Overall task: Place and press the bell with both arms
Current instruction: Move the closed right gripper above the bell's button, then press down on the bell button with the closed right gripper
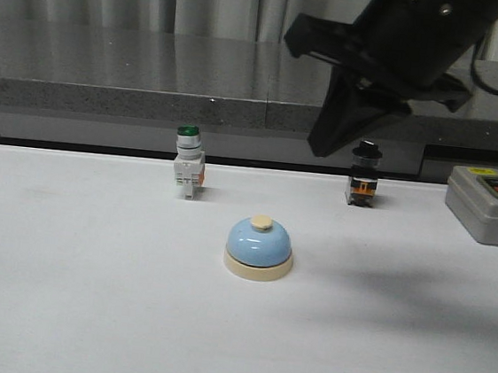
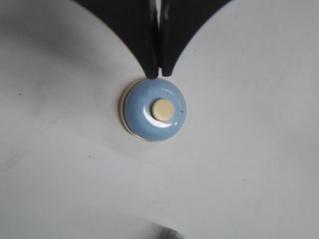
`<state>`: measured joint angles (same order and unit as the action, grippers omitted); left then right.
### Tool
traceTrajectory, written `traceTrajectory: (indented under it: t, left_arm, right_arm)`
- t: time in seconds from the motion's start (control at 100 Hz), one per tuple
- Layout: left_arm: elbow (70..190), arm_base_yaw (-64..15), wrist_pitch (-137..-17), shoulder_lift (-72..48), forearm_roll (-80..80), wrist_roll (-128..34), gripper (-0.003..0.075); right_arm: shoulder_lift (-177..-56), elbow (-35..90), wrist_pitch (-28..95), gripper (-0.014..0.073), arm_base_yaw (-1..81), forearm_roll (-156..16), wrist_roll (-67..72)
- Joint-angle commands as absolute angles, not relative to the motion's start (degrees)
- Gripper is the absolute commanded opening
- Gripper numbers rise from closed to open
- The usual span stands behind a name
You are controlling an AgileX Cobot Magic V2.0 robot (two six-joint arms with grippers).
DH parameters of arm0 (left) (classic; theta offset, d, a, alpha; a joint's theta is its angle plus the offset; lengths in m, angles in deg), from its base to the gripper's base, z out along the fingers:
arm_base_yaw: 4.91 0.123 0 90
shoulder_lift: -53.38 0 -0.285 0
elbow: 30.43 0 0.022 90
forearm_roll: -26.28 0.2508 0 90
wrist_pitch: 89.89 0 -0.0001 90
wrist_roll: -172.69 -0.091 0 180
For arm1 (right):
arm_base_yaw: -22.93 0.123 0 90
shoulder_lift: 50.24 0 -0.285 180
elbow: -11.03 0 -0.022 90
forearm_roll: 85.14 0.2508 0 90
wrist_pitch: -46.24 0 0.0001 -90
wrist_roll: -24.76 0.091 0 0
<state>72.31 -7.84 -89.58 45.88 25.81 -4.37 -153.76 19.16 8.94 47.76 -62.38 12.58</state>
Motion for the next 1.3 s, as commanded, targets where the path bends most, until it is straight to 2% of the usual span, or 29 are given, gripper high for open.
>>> traceTrajectory:
  t: [0.0, 0.38, 1.29]
  left_arm:
    - [69.9, -7.8, -94.2, 47.6, 25.9, -3.8, -0.002]
    - [69.9, -7.8, -94.2, 47.6, 25.9, -3.8, -0.002]
    - [69.9, -7.8, -94.2, 47.6, 25.9, -3.8, -0.002]
  right_arm:
    - [-154.5, 15.2, 11.2, -0.006, 48.5, -61.3, 11.8]
    - [-163.4, 8.8, 10.8, -0.006, 50.2, -61.6, 11.8]
    - [-168.6, 7.7, 9.6, -0.006, 50.3, -63.4, 11.8]
